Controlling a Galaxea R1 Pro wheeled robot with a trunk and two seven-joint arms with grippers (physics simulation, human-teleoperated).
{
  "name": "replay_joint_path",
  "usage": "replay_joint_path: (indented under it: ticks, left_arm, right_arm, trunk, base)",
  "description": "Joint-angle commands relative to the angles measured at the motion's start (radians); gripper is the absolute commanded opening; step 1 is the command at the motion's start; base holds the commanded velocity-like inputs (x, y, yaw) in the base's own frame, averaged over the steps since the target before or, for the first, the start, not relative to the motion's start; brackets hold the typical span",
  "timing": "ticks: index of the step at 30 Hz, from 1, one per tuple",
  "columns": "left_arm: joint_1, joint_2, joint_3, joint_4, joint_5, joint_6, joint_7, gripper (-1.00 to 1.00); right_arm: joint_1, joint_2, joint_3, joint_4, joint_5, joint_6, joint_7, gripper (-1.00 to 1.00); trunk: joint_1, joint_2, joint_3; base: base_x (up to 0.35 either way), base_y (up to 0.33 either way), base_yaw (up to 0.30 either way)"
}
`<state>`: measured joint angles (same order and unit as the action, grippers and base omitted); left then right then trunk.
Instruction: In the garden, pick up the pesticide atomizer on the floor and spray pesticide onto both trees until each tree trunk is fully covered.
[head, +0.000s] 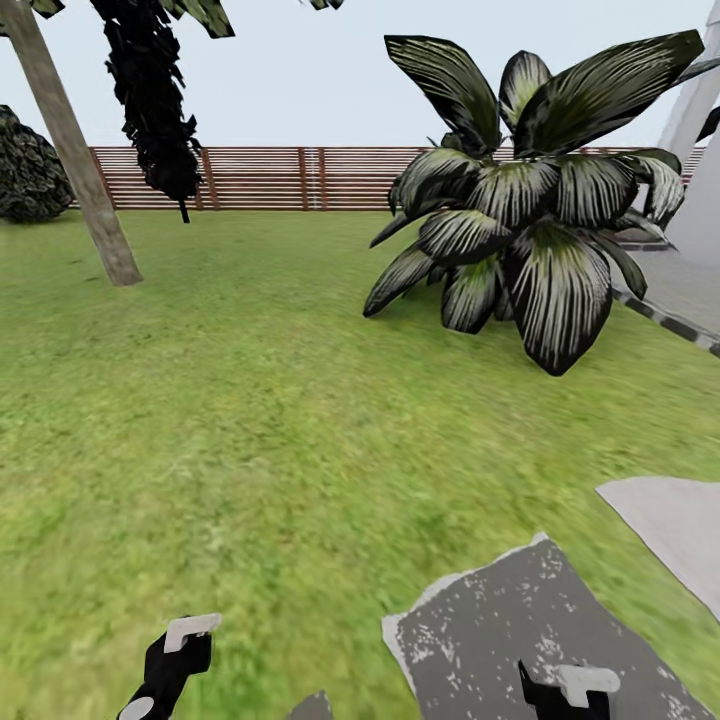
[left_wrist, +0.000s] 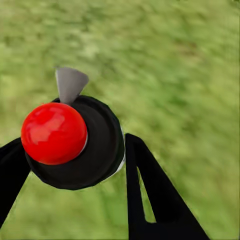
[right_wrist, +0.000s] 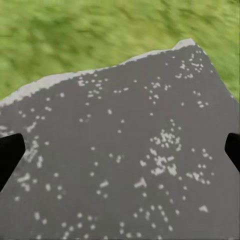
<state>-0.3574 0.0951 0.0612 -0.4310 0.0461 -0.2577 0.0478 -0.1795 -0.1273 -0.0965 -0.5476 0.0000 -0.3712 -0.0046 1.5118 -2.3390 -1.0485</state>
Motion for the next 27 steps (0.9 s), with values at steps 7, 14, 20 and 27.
replay_joint_path:
  ticks: [7, 14, 20, 27]
  left_arm:
    - [0.0, 0.001, 0.022, 0.0, 0.001, 0.001, 0.0, -1.0]
    - [0.0, 0.002, 0.039, 0.0, 0.001, 0.001, 0.0, -1.0]
    - [0.0, 0.003, 0.041, -0.001, 0.001, 0.002, 0.001, -1.0]
    - [0.0, 0.005, 0.042, -0.003, 0.001, 0.002, 0.002, -1.0]
  right_arm:
    - [0.0, 0.0, 0.0, 0.0, 0.0, 0.0, 0.0, 1.0]
    - [0.0, 0.0, 0.0, 0.0, 0.0, 0.0, 0.0, 1.0]
    - [0.0, 0.0, 0.0, 0.0, 0.0, 0.0, 0.0, 1.0]
    - [0.0, 0.0, 0.0, 0.0, 0.001, 0.0, 0.0, 1.0]
  trunk:
    - [0.0, 0.0, 0.0]
    - [0.0, 0.0, 0.0]
    - [0.0, 0.0, 0.0]
    - [0.0, 0.0, 0.0]
  base:
    - [0.268, 0.185, 0.279]
    - [0.316, 0.099, 0.279]
    - [0.332, 0.037, 0.278]
    - [0.269, 0.009, 0.278]
